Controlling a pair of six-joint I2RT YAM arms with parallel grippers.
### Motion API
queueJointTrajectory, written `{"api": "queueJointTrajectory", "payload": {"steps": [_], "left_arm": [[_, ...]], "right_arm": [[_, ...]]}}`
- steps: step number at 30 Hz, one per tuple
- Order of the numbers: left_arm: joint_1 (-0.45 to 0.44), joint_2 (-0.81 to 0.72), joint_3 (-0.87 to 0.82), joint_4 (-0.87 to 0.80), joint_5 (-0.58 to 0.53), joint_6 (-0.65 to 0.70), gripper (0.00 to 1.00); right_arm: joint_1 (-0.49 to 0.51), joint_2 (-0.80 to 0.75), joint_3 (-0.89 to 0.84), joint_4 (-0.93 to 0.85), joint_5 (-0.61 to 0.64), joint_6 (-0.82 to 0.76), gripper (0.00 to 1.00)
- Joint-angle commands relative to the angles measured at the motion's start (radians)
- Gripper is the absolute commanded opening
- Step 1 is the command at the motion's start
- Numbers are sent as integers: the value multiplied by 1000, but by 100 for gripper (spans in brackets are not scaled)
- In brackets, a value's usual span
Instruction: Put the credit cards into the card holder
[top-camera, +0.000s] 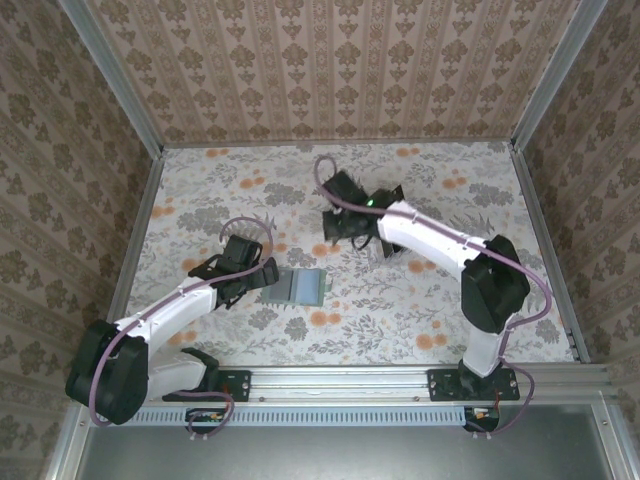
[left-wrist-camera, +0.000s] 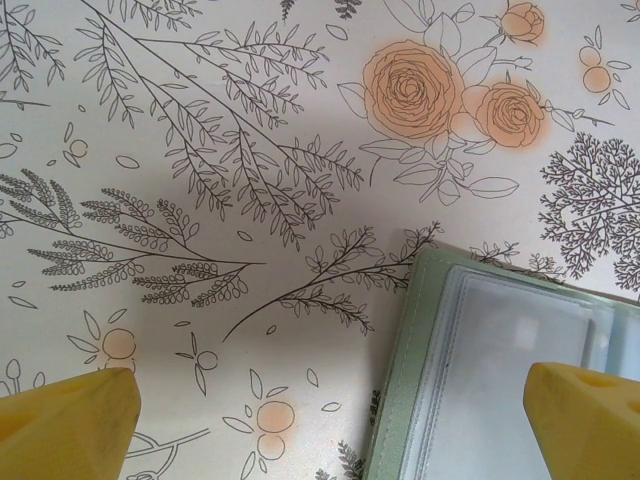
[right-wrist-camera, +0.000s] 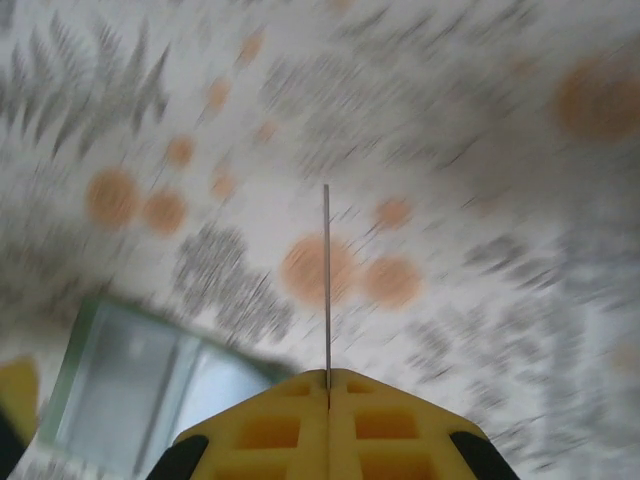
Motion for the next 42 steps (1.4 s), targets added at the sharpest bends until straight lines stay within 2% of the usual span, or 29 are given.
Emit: {"api": "queueJointTrajectory", "payload": {"steps": [1, 7, 14, 20, 34, 42], "left_arm": [[6, 2, -6, -9, -26, -16, 100], [6, -10, -2, -32, -37, -7, 100], [6, -27, -13, -34, -40, -5, 100], [3, -27, -14, -33, -34, -9, 100], [-16, -59, -21, -18, -5, -5, 100], [-45, -13, 6, -5, 17, 51, 100]], "right_arm": [[93, -34, -93, 124, -25, 143, 0], [246, -38, -207, 227, 6, 255, 0], [298, -16, -302, 309, 13, 331, 0], [275, -27, -348, 277, 63, 305, 0], [118, -72, -399, 202, 52, 190, 0], [109, -126, -375, 208, 0, 199, 0]]}}
